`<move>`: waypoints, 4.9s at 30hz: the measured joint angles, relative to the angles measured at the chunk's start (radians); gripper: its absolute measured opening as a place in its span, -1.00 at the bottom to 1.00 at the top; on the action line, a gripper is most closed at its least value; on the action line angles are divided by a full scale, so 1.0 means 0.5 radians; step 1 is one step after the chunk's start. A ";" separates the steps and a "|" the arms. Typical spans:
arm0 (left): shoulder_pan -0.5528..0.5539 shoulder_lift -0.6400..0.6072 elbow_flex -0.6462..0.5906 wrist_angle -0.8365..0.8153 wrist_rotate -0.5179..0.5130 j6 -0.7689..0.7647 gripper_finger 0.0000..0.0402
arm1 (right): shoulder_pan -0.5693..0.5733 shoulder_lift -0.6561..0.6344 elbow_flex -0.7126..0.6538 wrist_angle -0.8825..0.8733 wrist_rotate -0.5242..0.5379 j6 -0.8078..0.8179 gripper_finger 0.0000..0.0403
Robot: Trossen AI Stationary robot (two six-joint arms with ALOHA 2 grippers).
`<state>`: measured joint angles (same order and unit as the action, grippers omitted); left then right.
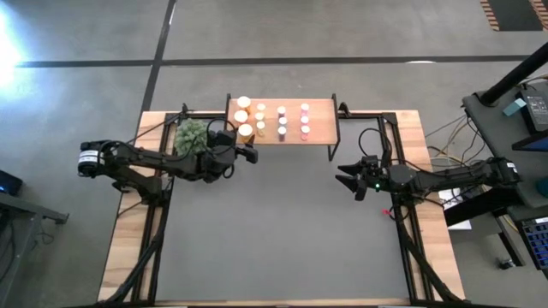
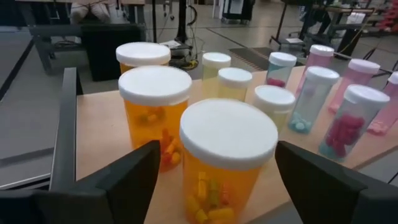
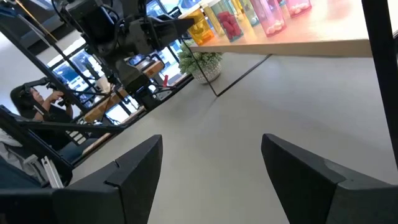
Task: Pick and place medicine bottles onto shelf by color
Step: Put the orange pill bottle on the shelf aligned with the other orange pill bottles, then return to Home Position
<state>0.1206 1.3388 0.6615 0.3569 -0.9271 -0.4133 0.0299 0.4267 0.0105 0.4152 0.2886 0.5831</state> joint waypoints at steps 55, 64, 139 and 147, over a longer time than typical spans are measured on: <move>-0.155 -1.899 -0.794 -0.140 0.498 0.577 0.51 | 0.001 0.000 0.000 0.001 0.000 0.000 0.32; -0.154 -1.946 -1.116 0.293 0.592 0.574 0.51 | 0.000 0.000 0.000 0.001 0.000 0.000 0.32; -0.154 -1.378 -1.315 0.314 0.612 0.527 0.51 | 0.001 -0.034 -0.001 -0.001 0.000 0.000 0.32; -0.154 -1.193 -1.306 0.316 0.611 0.527 0.51 | 0.000 -0.329 0.000 -0.041 0.000 0.000 0.32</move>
<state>0.0437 0.7423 0.0083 0.5149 -0.6216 -0.1497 0.0299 0.2623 0.0103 0.3946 0.2886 0.5831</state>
